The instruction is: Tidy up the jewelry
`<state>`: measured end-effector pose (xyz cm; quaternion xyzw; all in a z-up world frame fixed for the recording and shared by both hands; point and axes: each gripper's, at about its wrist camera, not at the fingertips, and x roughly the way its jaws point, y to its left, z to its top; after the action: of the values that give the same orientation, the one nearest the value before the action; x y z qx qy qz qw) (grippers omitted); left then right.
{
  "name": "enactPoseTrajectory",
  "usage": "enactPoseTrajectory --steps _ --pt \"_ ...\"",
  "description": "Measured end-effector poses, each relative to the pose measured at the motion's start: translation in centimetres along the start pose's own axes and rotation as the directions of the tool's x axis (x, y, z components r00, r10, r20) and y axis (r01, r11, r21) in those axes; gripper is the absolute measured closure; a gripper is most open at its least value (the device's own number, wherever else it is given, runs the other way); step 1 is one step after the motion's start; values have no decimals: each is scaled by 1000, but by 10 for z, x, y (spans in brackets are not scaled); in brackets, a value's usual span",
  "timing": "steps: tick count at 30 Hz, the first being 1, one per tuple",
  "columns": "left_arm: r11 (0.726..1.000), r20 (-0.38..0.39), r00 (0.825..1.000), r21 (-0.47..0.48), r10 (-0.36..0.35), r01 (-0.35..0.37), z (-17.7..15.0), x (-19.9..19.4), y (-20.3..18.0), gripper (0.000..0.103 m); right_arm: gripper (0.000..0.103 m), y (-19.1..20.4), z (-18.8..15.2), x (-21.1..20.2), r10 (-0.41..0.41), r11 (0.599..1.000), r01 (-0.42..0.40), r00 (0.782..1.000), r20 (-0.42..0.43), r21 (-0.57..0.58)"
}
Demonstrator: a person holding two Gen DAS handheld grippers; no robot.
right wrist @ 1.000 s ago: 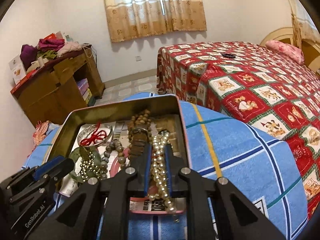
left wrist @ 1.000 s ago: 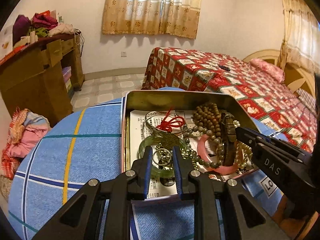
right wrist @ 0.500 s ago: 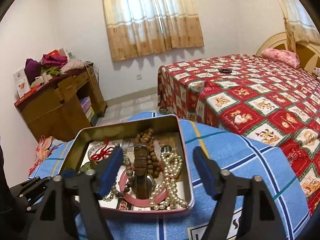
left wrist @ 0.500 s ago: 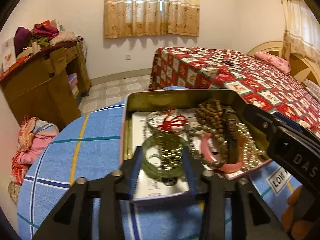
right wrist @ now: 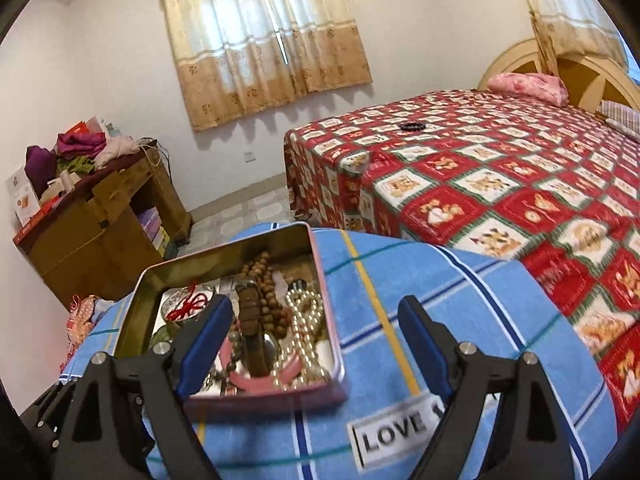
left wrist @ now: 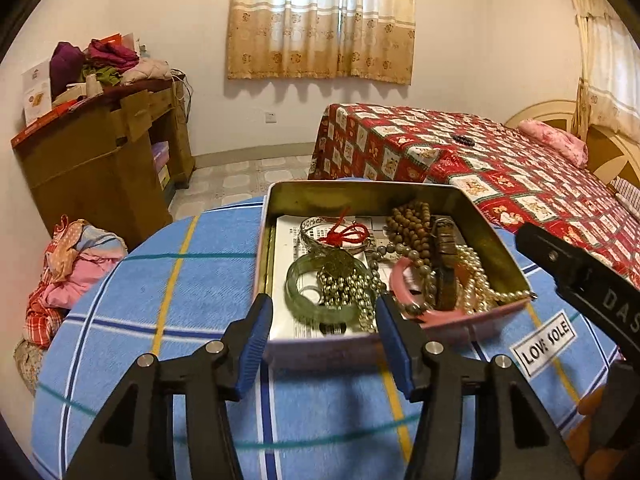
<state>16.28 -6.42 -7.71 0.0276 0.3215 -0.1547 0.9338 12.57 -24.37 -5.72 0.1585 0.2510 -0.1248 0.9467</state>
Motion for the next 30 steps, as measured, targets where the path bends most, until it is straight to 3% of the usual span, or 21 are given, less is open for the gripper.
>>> enactPoseTrajectory --steps 3,9,22,30 --pt "1000 -19 1000 -8 21 -21 -6 -8 -1 43 10 -2 -7 -17 -4 1000 4 1000 8 3" --pt "998 -55 998 -53 31 -34 -18 -30 6 43 10 -3 -21 -43 -6 1000 6 1000 -20 1" --pt "997 -60 996 -36 71 -74 -47 -94 8 42 9 -2 -49 -96 0 1000 -2 998 -56 -29" --pt "993 8 993 -6 116 -116 -52 -134 0 42 8 -1 -48 -135 6 999 -7 1000 -8 -42"
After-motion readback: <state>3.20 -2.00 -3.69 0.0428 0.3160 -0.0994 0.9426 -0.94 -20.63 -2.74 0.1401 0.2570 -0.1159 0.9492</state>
